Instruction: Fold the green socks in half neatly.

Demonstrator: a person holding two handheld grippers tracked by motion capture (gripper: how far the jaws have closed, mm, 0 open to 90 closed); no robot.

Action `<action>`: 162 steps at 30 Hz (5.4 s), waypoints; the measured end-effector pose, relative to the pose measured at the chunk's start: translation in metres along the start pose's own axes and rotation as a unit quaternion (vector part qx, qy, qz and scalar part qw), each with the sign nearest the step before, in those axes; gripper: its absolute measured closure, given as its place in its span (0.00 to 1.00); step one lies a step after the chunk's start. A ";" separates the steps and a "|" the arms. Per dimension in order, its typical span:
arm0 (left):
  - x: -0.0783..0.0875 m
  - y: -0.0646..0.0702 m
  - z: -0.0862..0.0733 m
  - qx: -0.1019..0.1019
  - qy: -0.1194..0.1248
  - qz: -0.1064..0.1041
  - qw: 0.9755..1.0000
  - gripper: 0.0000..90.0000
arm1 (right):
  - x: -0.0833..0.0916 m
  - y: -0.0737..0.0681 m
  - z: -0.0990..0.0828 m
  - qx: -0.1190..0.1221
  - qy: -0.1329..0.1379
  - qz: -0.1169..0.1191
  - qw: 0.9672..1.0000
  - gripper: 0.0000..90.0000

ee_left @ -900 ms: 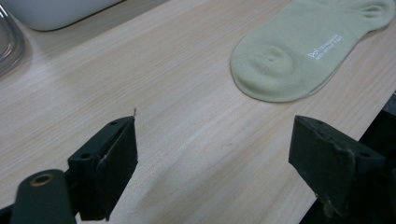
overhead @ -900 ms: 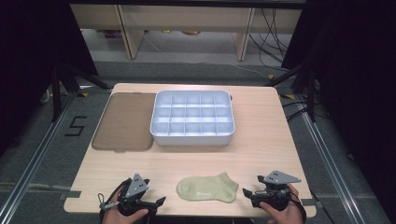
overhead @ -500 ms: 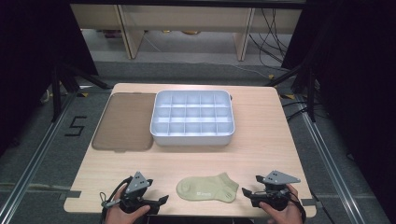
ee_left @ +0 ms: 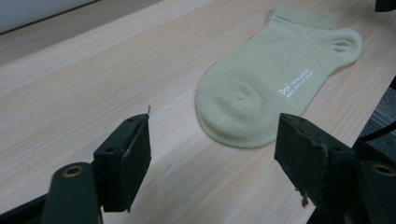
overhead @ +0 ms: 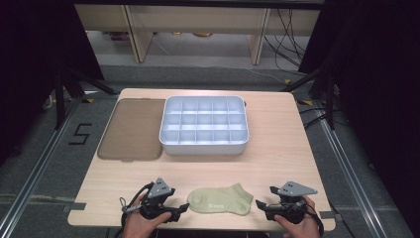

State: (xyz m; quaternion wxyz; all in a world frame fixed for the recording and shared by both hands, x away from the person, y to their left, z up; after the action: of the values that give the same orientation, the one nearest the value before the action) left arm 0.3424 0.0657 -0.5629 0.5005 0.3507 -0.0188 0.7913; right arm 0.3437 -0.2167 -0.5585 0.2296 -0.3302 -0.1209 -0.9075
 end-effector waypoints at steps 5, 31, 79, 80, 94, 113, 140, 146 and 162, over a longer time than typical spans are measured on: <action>-0.014 0.003 0.003 -0.007 -0.023 -0.012 1.000 0.37 | 0.001 0.002 0.000 -0.004 -0.001 -0.016 1.000 0.29; -0.037 0.000 0.005 -0.033 -0.047 -0.002 0.998 0.81 | 0.001 -0.010 0.004 -0.011 0.014 0.019 1.000 0.29; 0.017 -0.013 0.021 -0.046 -0.084 -0.005 0.995 0.93 | -0.049 -0.131 0.050 0.118 0.021 0.174 0.977 1.00; 0.019 -0.014 0.020 -0.046 -0.086 -0.004 0.995 0.93 | -0.052 -0.134 0.051 0.121 0.019 0.176 0.977 1.00; 0.021 -0.009 0.036 -0.047 -0.077 -0.009 0.996 0.93 | -0.083 -0.158 0.052 0.141 -0.009 0.187 0.972 1.00; 0.017 0.002 0.048 -0.060 -0.070 -0.020 0.996 0.93 | -0.116 -0.128 0.080 0.122 -0.015 0.144 0.982 1.00; -0.010 0.022 0.069 -0.066 -0.068 -0.036 0.995 0.92 | -0.075 -0.081 0.045 0.143 -0.037 0.133 0.980 1.00; -0.030 0.027 0.076 -0.071 -0.072 -0.045 0.994 0.93 | -0.079 -0.081 0.048 0.131 -0.039 0.133 0.982 1.00; -0.063 0.028 0.072 -0.075 -0.094 -0.044 0.992 0.93 | -0.075 -0.069 0.055 0.101 -0.023 0.131 0.986 1.00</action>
State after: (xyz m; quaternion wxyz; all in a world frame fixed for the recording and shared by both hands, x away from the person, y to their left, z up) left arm 0.3744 -0.0249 -0.5363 0.5560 0.3858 -0.1095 0.7280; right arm 0.3895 -0.1111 -0.5710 0.3759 -0.3393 -0.1735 -0.8447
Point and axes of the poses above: each handheld gripper's, and its own axes: x roughly backward along the jaws, z roughly out of its top, y roughly to its right, the point moved 10 cm from there along -x, roughly forward along the jaws, and after that the axes turned 15 degrees about -z, right-handed, at the moved point
